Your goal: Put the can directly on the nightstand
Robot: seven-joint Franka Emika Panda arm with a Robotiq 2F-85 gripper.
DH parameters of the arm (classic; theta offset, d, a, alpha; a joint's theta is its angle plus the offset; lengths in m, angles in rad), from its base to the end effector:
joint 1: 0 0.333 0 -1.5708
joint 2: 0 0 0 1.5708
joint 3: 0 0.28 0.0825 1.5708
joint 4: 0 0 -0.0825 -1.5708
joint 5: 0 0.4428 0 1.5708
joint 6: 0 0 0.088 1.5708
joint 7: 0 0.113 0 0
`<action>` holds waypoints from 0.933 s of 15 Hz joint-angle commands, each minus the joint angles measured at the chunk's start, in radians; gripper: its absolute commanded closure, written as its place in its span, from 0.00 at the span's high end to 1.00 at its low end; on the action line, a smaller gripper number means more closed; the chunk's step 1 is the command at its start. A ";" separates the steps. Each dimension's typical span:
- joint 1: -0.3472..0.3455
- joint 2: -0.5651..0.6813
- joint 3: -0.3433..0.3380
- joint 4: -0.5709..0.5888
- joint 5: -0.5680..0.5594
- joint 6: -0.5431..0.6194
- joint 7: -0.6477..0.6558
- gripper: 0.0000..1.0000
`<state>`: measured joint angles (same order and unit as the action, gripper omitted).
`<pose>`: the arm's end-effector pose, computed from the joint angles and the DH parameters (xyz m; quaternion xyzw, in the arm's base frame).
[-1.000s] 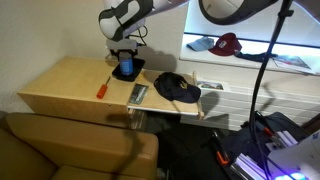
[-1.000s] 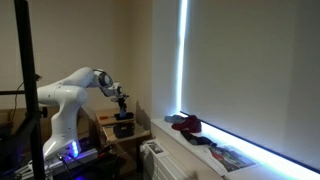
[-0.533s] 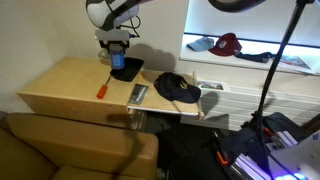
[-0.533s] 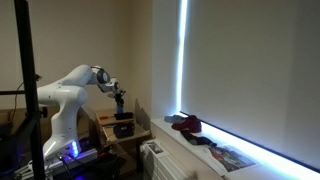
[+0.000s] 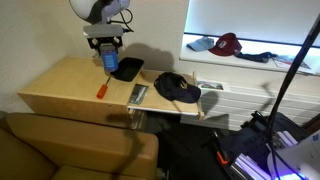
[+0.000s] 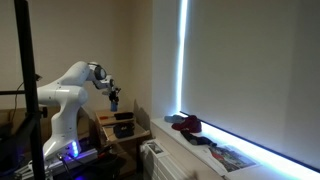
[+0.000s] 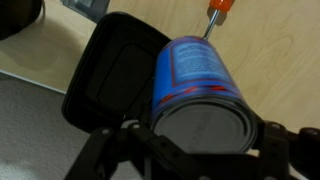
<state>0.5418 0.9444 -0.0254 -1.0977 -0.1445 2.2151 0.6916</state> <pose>0.7072 0.4022 0.2072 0.9928 -0.0427 0.1113 0.0095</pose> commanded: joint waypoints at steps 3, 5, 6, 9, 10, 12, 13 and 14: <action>-0.029 -0.106 0.059 -0.108 0.054 -0.149 -0.075 0.58; -0.039 -0.104 0.080 -0.092 0.096 -0.224 -0.084 0.58; -0.042 -0.137 0.085 -0.164 0.114 -0.218 -0.076 0.58; -0.049 -0.159 0.097 -0.248 0.161 -0.212 -0.066 0.58; -0.047 -0.164 0.097 -0.279 0.168 -0.184 -0.063 0.58; -0.022 -0.175 0.074 -0.353 0.138 -0.074 -0.038 0.58; -0.010 -0.181 0.068 -0.390 0.121 -0.002 -0.032 0.58; -0.003 -0.180 0.065 -0.420 0.111 0.070 -0.025 0.58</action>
<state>0.5187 0.8403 0.0517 -1.3666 -0.0091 2.1257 0.6480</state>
